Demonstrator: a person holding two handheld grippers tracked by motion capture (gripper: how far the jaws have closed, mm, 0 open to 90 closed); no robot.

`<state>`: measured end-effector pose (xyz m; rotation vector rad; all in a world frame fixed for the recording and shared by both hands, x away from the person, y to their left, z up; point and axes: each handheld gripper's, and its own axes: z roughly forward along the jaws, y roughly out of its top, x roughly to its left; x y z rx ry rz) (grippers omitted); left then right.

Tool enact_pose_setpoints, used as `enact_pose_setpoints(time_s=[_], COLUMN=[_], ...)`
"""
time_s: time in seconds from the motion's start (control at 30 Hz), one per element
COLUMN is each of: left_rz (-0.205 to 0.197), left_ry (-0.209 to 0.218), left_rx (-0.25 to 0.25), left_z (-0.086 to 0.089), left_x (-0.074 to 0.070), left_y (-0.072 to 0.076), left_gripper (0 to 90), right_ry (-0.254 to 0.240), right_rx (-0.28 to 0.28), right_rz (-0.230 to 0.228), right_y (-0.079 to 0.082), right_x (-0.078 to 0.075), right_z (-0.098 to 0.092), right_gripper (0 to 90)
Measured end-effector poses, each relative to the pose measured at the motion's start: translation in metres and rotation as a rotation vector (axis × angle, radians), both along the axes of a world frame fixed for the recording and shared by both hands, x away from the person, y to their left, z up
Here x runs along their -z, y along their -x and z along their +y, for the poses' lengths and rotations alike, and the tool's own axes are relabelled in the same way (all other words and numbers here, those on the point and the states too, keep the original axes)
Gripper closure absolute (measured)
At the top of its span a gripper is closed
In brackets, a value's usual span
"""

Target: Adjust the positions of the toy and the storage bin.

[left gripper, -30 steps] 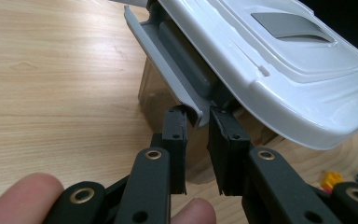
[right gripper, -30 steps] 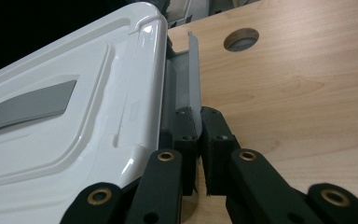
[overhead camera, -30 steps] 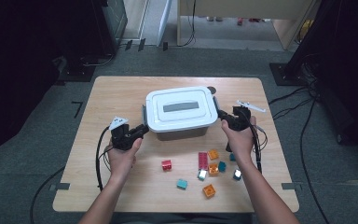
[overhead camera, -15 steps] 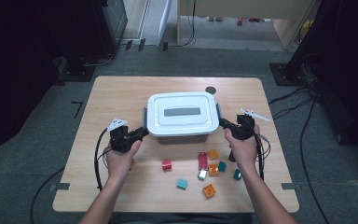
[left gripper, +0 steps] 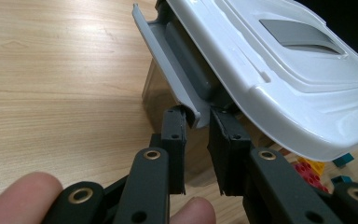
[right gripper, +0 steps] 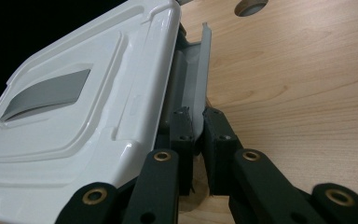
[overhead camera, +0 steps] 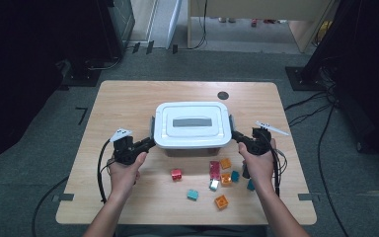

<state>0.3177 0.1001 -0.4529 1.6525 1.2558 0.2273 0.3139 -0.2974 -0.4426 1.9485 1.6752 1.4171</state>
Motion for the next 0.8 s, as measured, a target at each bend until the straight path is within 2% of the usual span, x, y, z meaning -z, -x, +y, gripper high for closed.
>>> enact_pose_setpoints(time_s=[0.1, 0.23, 0.33, 0.43, 0.53, 0.57, 0.63, 0.73, 0.8], left_rz=[-0.012, -0.004, -0.011, -0.024, -0.033, -0.042, -0.062, -0.095, -0.101], left_ry=[-0.012, -0.017, -0.016, -0.040, -0.041, -0.039, -0.045, -0.056, -0.062], left_rx=[-0.009, -0.024, -0.028, -0.049, -0.078, -0.086, -0.095, -0.094, -0.089], left_z=[0.000, 0.003, 0.006, 0.008, 0.013, 0.014, 0.017, 0.023, 0.028], left_x=[0.000, 0.001, 0.000, -0.002, -0.004, -0.005, -0.008, -0.010, -0.010], left_y=[0.000, -0.002, 0.000, 0.002, 0.004, 0.005, 0.007, 0.011, 0.013], left_gripper=[73.3, 59.5, 51.7, 44.2, 29.1, 26.9, 17.0, 14.8, 12.5], right_ry=[-0.006, 0.018, 0.094, 0.120, 0.134, 0.131, 0.125, 0.137, 0.171], right_rx=[0.001, -0.023, -0.029, -0.026, -0.028, -0.031, -0.044, -0.041, -0.051], right_rz=[-0.023, -0.066, -0.115, -0.150, -0.198, -0.210, -0.250, -0.260, -0.293], right_y=[0.000, 0.000, 0.000, 0.000, 0.001, 0.001, 0.003, 0.003, 0.004], right_x=[0.002, 0.006, 0.007, 0.006, 0.004, 0.004, 0.000, -0.003, -0.006], right_z=[0.000, -0.001, -0.002, -0.005, -0.008, -0.009, -0.013, -0.015, -0.019], right_gripper=[83.6, 78.5, 67.4, 60.5, 53.2, 51.3, 47.6, 44.9, 45.2])
